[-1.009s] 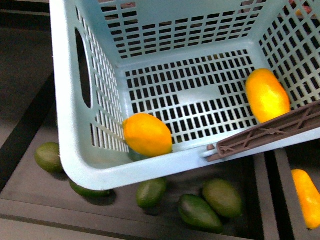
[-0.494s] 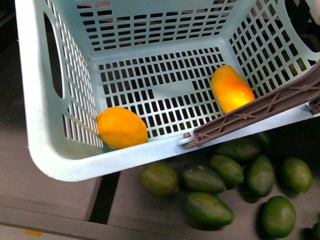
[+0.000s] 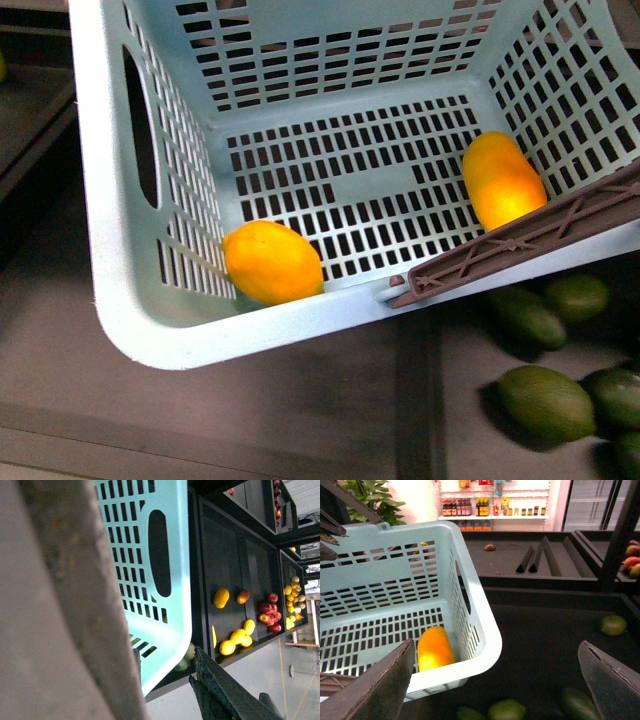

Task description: Pick lemon and mango into basket

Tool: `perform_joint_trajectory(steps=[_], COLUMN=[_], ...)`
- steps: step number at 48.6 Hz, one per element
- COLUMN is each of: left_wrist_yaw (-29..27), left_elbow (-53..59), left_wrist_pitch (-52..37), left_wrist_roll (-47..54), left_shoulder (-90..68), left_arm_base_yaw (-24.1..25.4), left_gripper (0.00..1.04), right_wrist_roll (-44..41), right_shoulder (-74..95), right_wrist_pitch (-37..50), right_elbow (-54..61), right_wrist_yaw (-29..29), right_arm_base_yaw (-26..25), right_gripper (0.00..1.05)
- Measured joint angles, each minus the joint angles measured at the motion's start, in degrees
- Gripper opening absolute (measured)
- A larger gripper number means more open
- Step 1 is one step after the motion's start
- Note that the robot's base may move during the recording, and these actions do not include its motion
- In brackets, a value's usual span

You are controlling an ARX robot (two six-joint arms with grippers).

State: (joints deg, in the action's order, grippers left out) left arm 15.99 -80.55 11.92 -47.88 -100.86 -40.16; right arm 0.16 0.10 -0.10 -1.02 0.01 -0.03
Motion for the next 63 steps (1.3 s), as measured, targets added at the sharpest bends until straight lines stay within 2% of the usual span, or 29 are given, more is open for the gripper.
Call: perform_joint_trajectory(steps=[18,19,22,24,27,29,31,38,42,49,63], left_wrist_yaw=[-1.9,-3.37,-13.14,-21.97,-30.1,-34.67,-36.41,-35.1,-34.97,-32.85,-27.19], left_elbow=[0.02,0.02,-0.44,-0.94,-2.05,-3.34,-4.87,-10.58,-13.16,-19.12,-26.01], left_wrist_pitch=[0.0,0.24,2.03,2.32,2.29,2.14,1.84,1.16,0.74,1.4,0.72], left_wrist_roll=[1.49,0.48,-4.48,-11.04,-18.6,-23.41,-24.94,-28.79,-32.28,-38.66,-39.04], left_shoulder=[0.15,0.11,-0.17,-0.92,-2.45,-3.91,-5.6,-13.05,-16.55,-23.34,-33.31], left_arm_base_yaw=[1.22,0.94,-0.24,-0.98,-1.31,-0.61,0.9,7.26,9.14,10.64,10.88], left_gripper=[0.31,0.31,0.31,0.3,0.3,0.3,0.3,0.3,0.3,0.3,0.3], right_wrist_roll=[0.0,0.0,-0.02,0.0,0.0,0.0,0.0,0.0,0.0,0.0,0.0], right_shoulder=[0.07,0.07,0.07,0.07,0.07,0.07,0.07,0.07,0.07,0.07,0.07], right_wrist_pitch=[-0.02,-0.02,-0.02,-0.02,-0.02,-0.02,-0.02,-0.02,-0.02,-0.02,-0.02], right_elbow=[0.0,0.0,0.0,0.0,0.0,0.0,0.0,0.0,0.0,0.0,0.0], right_wrist_yaw=[-0.37,-0.37,-0.2,-0.2,-0.22,-0.13,0.04,-0.02,0.0,0.02,0.0], right_arm_base_yaw=[-0.02,-0.02,-0.02,-0.02,-0.02,-0.02,-0.02,-0.02,-0.02,-0.02,-0.02], right_gripper=[0.96,0.96,0.96,0.96,0.96,0.96,0.96,0.96,0.96,0.96,0.96])
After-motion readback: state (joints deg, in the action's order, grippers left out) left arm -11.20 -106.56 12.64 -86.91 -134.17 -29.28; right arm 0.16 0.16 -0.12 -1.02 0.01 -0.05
